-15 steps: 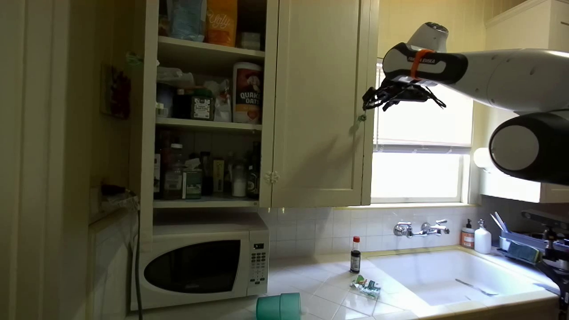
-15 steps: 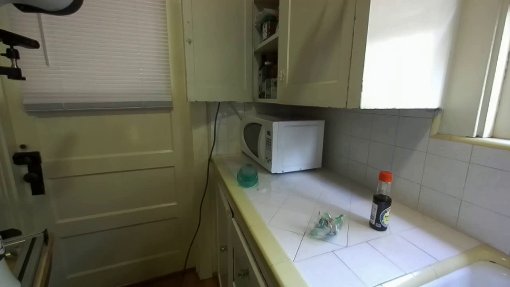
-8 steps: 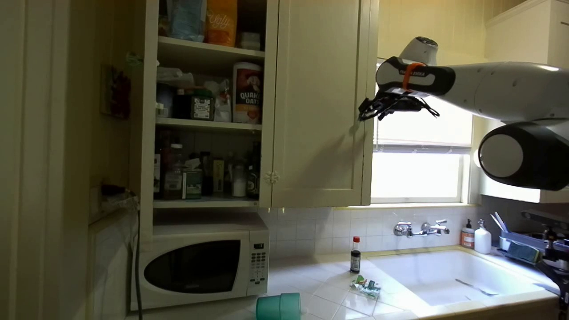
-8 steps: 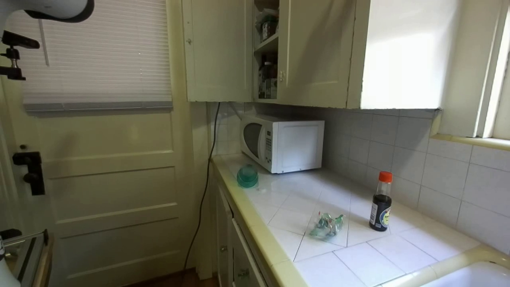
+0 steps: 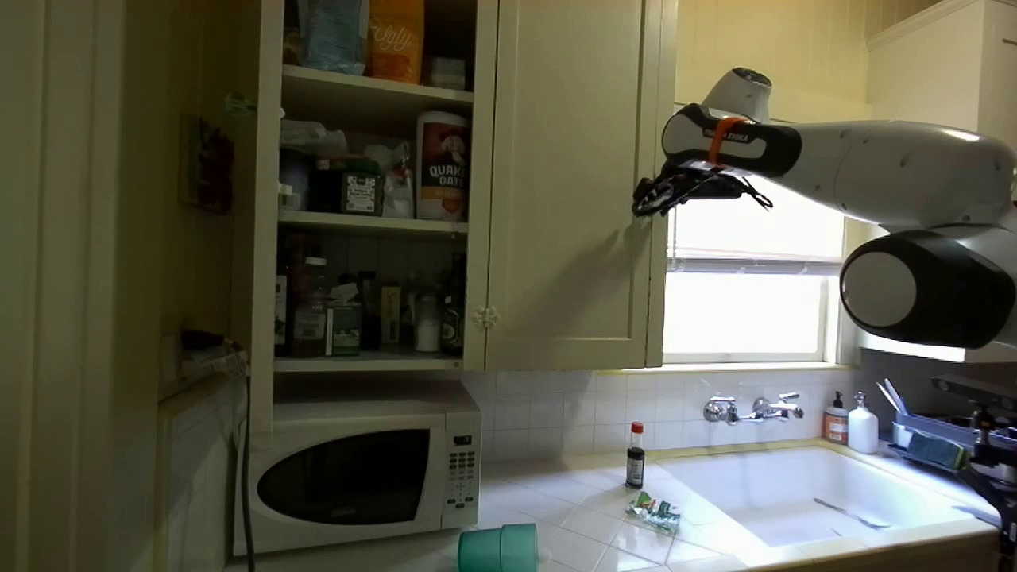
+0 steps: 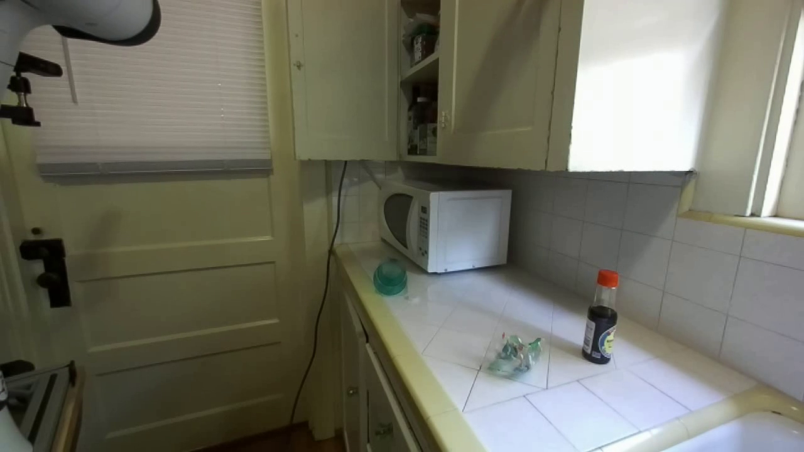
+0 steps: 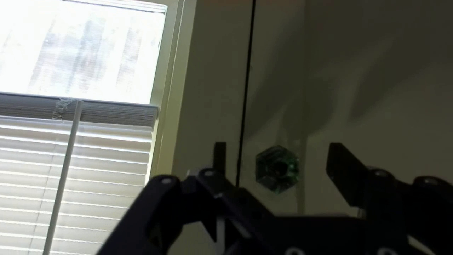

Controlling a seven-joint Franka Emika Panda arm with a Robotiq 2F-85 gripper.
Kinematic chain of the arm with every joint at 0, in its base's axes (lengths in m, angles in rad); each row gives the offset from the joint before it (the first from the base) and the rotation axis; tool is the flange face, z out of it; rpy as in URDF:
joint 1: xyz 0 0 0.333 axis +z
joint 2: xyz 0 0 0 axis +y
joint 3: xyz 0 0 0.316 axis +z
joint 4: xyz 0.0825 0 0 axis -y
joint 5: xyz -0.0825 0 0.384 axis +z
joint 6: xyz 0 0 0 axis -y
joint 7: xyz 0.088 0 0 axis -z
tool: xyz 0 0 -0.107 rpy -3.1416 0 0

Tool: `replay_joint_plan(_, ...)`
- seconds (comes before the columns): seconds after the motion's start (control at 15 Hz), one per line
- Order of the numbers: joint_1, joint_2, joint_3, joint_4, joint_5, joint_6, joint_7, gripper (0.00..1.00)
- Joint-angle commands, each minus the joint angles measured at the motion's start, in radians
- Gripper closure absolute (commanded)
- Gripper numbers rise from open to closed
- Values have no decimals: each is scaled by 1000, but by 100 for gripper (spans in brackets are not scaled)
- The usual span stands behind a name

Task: Open the cupboard then put the cup inside

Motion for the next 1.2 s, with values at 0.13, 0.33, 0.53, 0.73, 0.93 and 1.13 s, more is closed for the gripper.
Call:
replay_joint_plan(0.13, -6, 47, 1, 84, -1, -9, -1, 36)
replay_joint_plan(0.33, -7, 53, -4, 90, -5, -17, 11, 62)
replay_joint_plan(0.53, -8, 50, -8, 82, -7, -16, 17, 86)
replay_joint_plan(0.73, 19, 15, -24, 49, -43, -31, 52, 92)
replay_joint_plan(0.93, 58, -50, -27, -16, -84, -35, 65, 92)
replay_joint_plan(1.13, 112, -132, -29, -114, -157, -40, 93, 92)
